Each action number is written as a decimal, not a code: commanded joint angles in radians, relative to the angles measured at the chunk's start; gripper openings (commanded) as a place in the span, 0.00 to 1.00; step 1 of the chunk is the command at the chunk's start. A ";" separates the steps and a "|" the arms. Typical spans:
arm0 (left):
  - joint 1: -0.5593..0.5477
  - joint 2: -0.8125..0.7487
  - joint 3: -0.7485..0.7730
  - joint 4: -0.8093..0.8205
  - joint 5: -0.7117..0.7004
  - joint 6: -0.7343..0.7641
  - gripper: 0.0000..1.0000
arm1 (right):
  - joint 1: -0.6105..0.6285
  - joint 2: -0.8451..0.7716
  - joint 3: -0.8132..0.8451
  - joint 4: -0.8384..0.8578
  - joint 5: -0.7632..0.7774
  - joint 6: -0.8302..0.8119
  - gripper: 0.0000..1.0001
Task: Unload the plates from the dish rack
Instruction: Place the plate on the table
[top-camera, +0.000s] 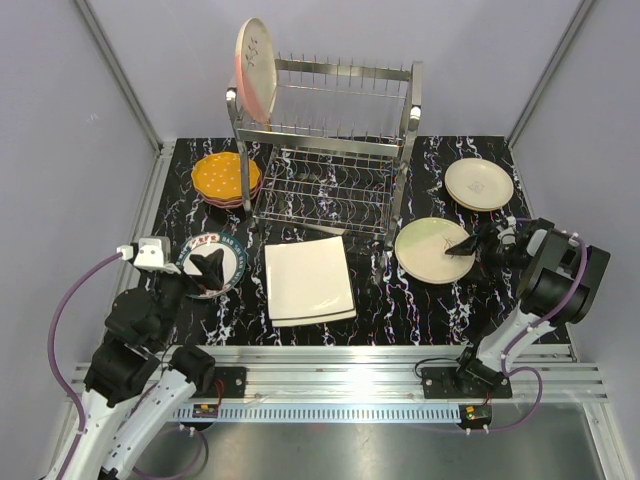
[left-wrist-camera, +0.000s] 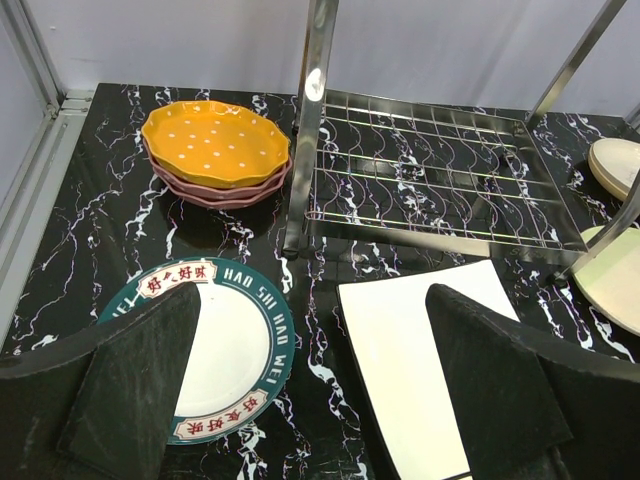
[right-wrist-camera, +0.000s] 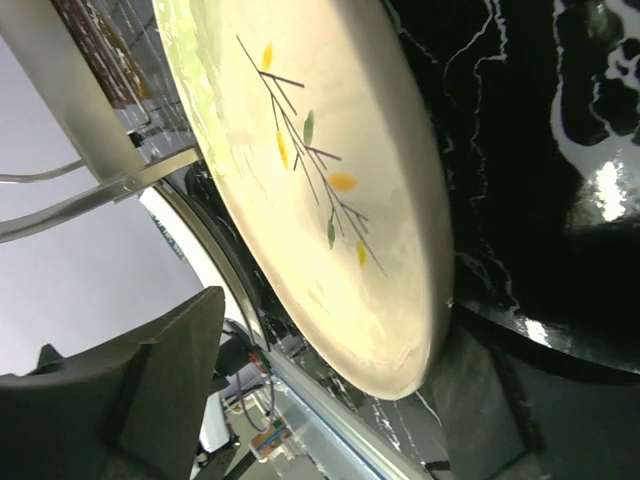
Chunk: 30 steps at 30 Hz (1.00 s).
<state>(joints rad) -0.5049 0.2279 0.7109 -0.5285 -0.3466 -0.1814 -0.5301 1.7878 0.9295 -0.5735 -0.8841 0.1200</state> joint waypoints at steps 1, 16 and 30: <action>0.002 -0.019 0.007 0.025 -0.011 -0.006 0.99 | -0.001 -0.002 0.031 -0.014 0.007 0.003 0.85; 0.003 -0.019 0.027 0.024 0.001 -0.010 0.99 | 0.002 -0.065 0.063 -0.069 0.255 0.043 1.00; 0.002 -0.013 0.055 0.021 0.017 -0.023 0.99 | 0.002 -0.084 0.098 -0.138 0.290 0.006 1.00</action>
<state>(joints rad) -0.5045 0.2169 0.7166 -0.5362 -0.3443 -0.1928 -0.5301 1.7512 0.9932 -0.6903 -0.6342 0.1486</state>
